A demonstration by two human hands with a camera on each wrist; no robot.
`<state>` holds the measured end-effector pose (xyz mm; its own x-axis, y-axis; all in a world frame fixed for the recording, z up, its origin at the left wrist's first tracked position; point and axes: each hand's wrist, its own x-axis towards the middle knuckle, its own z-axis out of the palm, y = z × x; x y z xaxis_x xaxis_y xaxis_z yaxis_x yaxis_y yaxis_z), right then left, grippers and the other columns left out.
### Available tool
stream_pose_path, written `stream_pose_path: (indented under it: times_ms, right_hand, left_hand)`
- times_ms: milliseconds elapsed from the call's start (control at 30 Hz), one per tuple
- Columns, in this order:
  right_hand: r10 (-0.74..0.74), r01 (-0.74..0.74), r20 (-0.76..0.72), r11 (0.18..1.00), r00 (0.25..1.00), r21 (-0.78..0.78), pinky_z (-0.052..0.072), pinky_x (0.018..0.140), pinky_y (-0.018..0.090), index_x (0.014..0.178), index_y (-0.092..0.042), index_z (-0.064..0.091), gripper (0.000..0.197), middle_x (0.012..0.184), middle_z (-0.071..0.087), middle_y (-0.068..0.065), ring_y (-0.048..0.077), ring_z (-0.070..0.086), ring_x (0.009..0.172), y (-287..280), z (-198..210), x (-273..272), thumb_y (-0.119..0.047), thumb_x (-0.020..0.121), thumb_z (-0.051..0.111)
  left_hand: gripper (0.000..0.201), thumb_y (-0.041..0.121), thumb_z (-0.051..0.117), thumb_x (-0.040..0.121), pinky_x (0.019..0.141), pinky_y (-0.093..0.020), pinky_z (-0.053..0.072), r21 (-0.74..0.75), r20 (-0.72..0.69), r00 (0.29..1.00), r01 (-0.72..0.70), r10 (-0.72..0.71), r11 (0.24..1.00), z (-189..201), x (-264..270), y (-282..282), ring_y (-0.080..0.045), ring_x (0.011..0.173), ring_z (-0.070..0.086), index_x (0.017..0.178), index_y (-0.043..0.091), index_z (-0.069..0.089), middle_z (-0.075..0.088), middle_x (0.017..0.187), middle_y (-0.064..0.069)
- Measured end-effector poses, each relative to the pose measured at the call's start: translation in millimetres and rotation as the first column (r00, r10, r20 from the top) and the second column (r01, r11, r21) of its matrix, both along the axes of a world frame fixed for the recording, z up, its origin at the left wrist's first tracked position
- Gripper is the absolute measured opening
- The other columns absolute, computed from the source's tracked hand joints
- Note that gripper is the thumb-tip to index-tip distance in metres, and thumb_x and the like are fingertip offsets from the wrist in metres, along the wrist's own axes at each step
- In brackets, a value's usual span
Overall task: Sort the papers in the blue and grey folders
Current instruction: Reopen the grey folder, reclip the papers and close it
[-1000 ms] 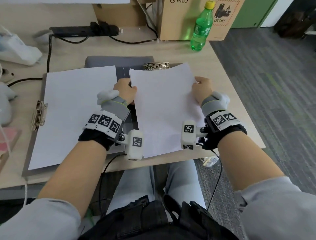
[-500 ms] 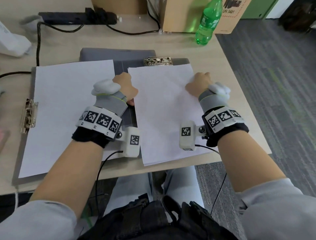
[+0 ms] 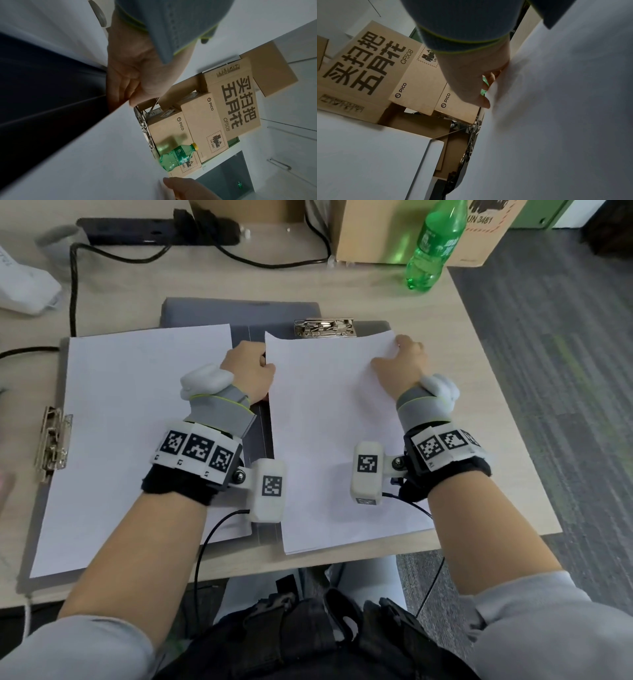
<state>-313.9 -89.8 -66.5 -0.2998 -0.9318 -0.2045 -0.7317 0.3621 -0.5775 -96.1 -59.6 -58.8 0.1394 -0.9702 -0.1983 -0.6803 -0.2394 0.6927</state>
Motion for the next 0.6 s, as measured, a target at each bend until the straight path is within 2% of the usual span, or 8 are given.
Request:
stream_pose_path:
  times_ms: [133, 267, 300, 333, 367, 400, 467, 600]
  right_hand:
    - [-0.005, 0.005, 0.003, 1.0, 1.0, 0.012, 0.04, 0.091, 0.031, 0.135, -0.005, 0.043, 0.046, 0.139, 0.039, 0.015, 0.033, 0.048, 0.121, -0.2, 3.6, -0.2, -0.012, 0.09, 0.048]
    - [0.001, -0.002, 0.009, 0.999, 1.0, 0.041, 0.04, 0.089, 0.032, 0.136, -0.007, 0.041, 0.046, 0.14, 0.038, 0.014, 0.034, 0.048, 0.12, -0.4, 6.0, -0.1, -0.012, 0.091, 0.046]
    - [0.004, -0.005, 0.011, 0.999, 1.0, 0.044, 0.04, 0.088, 0.032, 0.136, -0.009, 0.041, 0.046, 0.139, 0.038, 0.014, 0.034, 0.048, 0.12, -0.3, 6.0, -0.5, -0.011, 0.09, 0.044]
    - [0.008, -0.009, 0.015, 0.999, 1.0, 0.047, 0.04, 0.088, 0.032, 0.137, -0.01, 0.04, 0.047, 0.138, 0.038, 0.014, 0.034, 0.049, 0.119, 0.0, 5.8, -0.7, -0.01, 0.09, 0.043]
    - [0.011, -0.012, 0.017, 0.999, 1.0, 0.051, 0.04, 0.088, 0.032, 0.137, -0.011, 0.04, 0.047, 0.138, 0.038, 0.014, 0.035, 0.049, 0.119, 0.6, 5.8, -0.8, -0.009, 0.09, 0.042]
    - [0.013, -0.014, 0.021, 0.998, 1.0, 0.055, 0.041, 0.088, 0.033, 0.138, -0.012, 0.039, 0.048, 0.138, 0.038, 0.014, 0.035, 0.049, 0.118, 1.0, 5.8, -1.0, -0.009, 0.09, 0.041]
    - [0.011, -0.013, 0.036, 0.998, 0.999, 0.063, 0.041, 0.088, 0.034, 0.14, -0.013, 0.036, 0.05, 0.138, 0.037, 0.014, 0.036, 0.048, 0.118, 1.9, 6.1, -0.8, -0.008, 0.091, 0.039]
    - [0.001, -0.005, 0.065, 0.998, 0.998, 0.069, 0.038, 0.082, 0.031, 0.141, -0.014, 0.035, 0.051, 0.14, 0.036, 0.014, 0.036, 0.047, 0.119, 2.6, 6.1, -0.8, -0.006, 0.091, 0.035]
  left_hand:
    - [0.018, 0.005, 0.038, 0.079, 0.077, -0.062, 0.052, -0.002, 0.013, 1.0, 0.002, -0.002, 1.0, -5.4, 2.9, -5.1, -0.032, 0.07, 0.058, 0.062, 0.01, 0.041, 0.047, 0.072, -0.018]
    - [0.027, 0.002, 0.037, 0.085, 0.08, -0.056, 0.053, 0.029, 0.046, 0.999, 0.003, -0.005, 1.0, -1.8, -1.0, -4.9, -0.047, 0.087, 0.063, 0.059, 0.01, 0.034, 0.046, 0.069, -0.017]
    - [0.02, 0.003, 0.037, 0.087, 0.082, -0.053, 0.053, 0.049, 0.044, 0.999, 0.004, -0.007, 0.999, 2.1, -3.7, -3.8, -0.047, 0.092, 0.062, 0.068, 0.007, 0.043, 0.052, 0.076, -0.021]
    - [0.016, 0.004, 0.036, 0.089, 0.085, -0.051, 0.052, 0.065, 0.044, 0.999, 0.011, -0.014, 0.998, 4.2, -4.3, -4.6, -0.047, 0.096, 0.06, 0.091, 0.005, 0.052, 0.058, 0.089, -0.025]
    - [0.032, 0.006, 0.036, 0.091, 0.087, -0.048, 0.051, 0.079, 0.043, 0.999, 0.005, -0.008, 0.997, 4.3, -3.6, -8.4, -0.045, 0.101, 0.059, 0.121, 0.006, 0.048, 0.06, 0.103, -0.027]
    - [0.048, 0.007, 0.035, 0.093, 0.089, -0.046, 0.049, 0.094, 0.057, 0.998, 0.004, -0.01, 0.996, 6.6, -3.2, -10.3, -0.044, 0.105, 0.057, 0.141, 0.011, 0.032, 0.06, 0.113, -0.025]
    - [0.053, 0.008, 0.032, 0.095, 0.089, -0.046, 0.051, 0.087, 0.028, 0.999, 0.023, -0.025, 0.996, 11.7, -3.8, -12.5, -0.043, 0.105, 0.059, 0.147, 0.017, 0.024, 0.055, 0.128, -0.021]
    - [0.045, 0.004, 0.032, 0.094, 0.077, -0.052, 0.057, 0.035, -0.036, 0.999, 0.0, 0.001, 0.999, 12.7, -2.2, -16.0, -0.045, 0.091, 0.064, 0.134, 0.017, 0.046, 0.051, 0.132, -0.017]
